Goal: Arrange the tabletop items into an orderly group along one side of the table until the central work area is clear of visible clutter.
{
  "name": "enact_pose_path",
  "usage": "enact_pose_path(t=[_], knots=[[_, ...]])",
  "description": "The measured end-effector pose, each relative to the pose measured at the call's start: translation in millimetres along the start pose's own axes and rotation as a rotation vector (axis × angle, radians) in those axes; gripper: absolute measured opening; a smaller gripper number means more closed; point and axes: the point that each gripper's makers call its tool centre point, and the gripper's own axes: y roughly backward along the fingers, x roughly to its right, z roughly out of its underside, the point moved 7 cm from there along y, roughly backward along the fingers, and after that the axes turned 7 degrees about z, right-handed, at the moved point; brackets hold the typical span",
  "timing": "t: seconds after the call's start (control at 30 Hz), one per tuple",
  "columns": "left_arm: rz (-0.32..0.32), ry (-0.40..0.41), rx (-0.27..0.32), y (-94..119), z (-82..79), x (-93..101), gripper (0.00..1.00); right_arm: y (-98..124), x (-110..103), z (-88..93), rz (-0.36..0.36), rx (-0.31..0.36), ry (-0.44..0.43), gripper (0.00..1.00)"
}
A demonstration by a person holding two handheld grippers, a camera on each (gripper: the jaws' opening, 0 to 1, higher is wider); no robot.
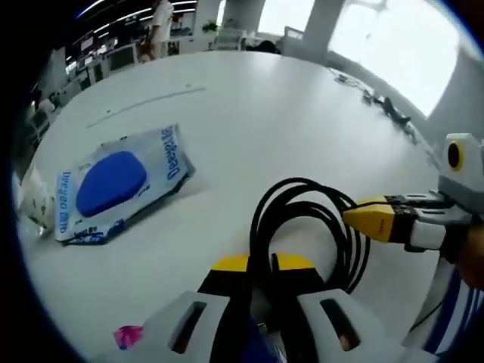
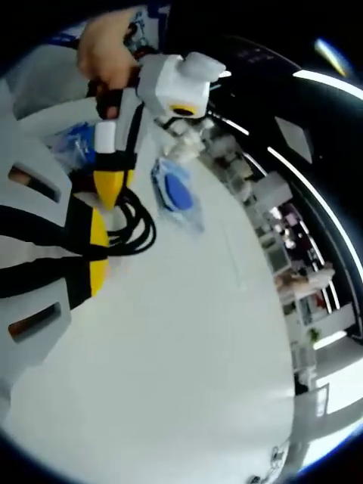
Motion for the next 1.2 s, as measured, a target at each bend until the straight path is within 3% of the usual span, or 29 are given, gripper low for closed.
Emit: enact_pose_path(t=[0.3,0.47,0.83,0.9,0.97,1.07,1.2], knots=[[-0.021,-0.025,0.001,-0.3,-0.1,1.3,0.09,-6.6,1.7,5.2,0.033,-0.044,0.051,0.0],[-0.047,-0.095,0.016,-1.0,0.2,2.7,0.09,-6.9,-0.3,10.1,0.056,-0.067,0.077,0.0],[-0.055,-0.183,0.023,-1.1,1.4,2.0,0.12,-7.9,3.9,10.7,0.063,-0.058,0.081,0.01],[-0.034,-0.151,0.038,-0.9,1.8,3.9,0.17,-8.1,4.1,10.3,0.037,-0.041,0.121,0.04],[-0.03,-0.161,0.045,-0.2,1.4,4.1,0.25,-5.3,6.2,10.2,0.041,-0.029,0.103,0.1],[-0.023,-0.176,0.084,5.4,-5.6,5.8,0.31,0.3,8.1,6.3,0.069,0.015,0.123,0.25],[-0.012,-0.187,0.143,14.9,-15.1,8.2,0.54,11.5,3.0,-0.2,0.04,0.088,0.094,0.3]])
